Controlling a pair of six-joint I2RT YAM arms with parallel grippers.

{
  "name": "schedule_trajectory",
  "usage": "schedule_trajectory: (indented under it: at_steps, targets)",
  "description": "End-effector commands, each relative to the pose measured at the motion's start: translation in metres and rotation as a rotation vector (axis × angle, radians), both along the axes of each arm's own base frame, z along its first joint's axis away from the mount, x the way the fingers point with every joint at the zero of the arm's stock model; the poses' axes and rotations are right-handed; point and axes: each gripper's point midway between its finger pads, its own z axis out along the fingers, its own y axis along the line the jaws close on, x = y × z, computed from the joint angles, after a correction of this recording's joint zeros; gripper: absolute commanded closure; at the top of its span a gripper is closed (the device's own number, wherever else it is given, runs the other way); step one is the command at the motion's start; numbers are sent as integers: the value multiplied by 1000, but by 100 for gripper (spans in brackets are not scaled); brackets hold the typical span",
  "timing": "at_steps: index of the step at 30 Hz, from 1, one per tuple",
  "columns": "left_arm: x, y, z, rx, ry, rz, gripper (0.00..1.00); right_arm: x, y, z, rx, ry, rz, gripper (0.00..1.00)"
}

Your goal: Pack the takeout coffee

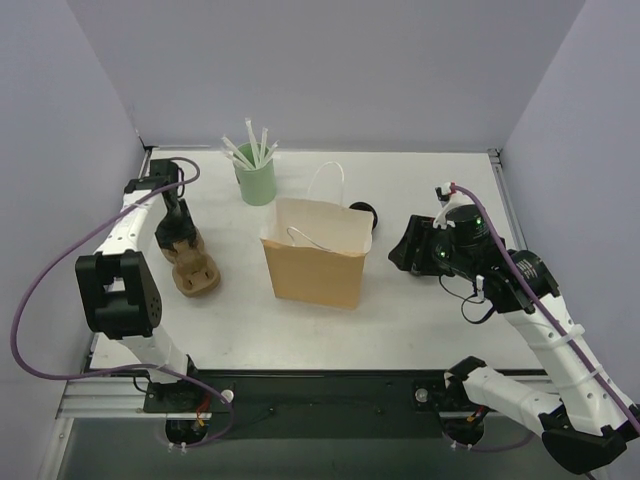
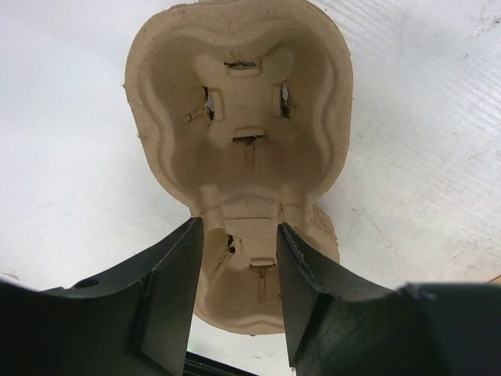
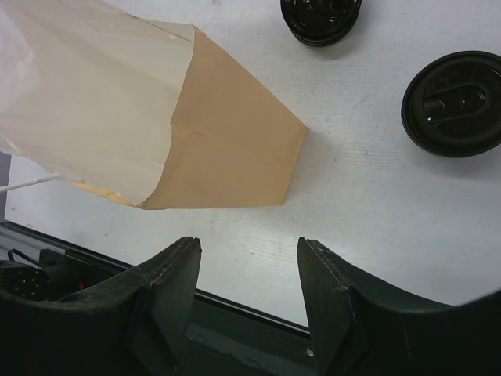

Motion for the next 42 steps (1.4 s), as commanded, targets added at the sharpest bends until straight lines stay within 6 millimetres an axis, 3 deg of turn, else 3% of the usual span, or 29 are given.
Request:
schedule_trajectory:
  at_steps: [1,14,24,28,32,36,38,40,42]
  targets:
    - [7,-3,-10,-23,-9,8,46,-1,4,1,15,-7,9,47]
    - [4,-5,-31,-32,33,8,45,0,3,2,13,-12,7,47]
    - [8,-4,-34,-35,45,11,58,0,2,5,14,-20,2,47]
    - [10,-2,-17,-14,23,17,74,1,3,6,17,-22,1,47]
    - [22,8,35,75,-98,31,76,0,3,5,18,-18,2,47]
    - [16,21,41,129,-117,55,75,-1,4,0,27,-2,-6,47]
    - [13,14,47,159,-109,33,76,0,6,1,34,3,-1,47]
    - [8,20,55,225,-147,41,71,1,7,1,33,5,1,47]
    - [10,19,44,151,-175,62,64,3,8,2,33,1,-1,47]
